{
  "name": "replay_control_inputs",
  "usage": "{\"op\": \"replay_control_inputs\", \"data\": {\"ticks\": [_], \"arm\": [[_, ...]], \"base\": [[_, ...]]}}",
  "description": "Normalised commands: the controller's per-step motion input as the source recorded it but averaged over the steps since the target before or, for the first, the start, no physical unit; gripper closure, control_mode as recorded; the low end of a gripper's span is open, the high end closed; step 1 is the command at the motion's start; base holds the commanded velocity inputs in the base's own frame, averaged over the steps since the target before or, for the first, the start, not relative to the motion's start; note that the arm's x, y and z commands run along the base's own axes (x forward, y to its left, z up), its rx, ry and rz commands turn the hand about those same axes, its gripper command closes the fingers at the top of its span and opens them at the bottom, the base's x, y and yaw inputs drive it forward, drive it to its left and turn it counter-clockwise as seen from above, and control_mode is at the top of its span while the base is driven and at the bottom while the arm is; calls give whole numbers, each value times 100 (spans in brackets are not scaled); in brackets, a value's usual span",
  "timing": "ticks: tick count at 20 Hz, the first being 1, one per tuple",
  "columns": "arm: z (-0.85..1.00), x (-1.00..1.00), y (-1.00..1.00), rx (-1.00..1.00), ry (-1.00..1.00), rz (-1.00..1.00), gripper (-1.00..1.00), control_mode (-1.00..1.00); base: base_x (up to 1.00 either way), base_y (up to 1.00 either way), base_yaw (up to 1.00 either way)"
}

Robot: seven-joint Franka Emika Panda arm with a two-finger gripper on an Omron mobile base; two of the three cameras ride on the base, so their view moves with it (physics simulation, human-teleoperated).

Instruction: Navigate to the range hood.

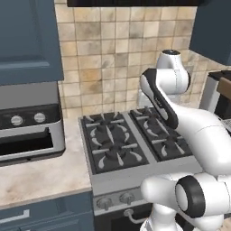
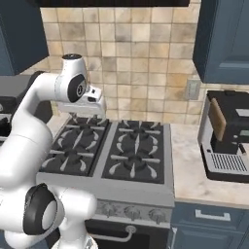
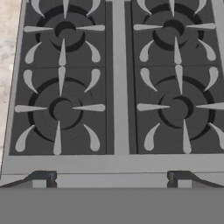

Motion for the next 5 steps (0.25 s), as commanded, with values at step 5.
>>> {"op": "replay_control_inputs", "data": {"ticks": [5], "arm": [[0,0,0,0,0,0,-100,100]], "base": [[97,23,0]]}}
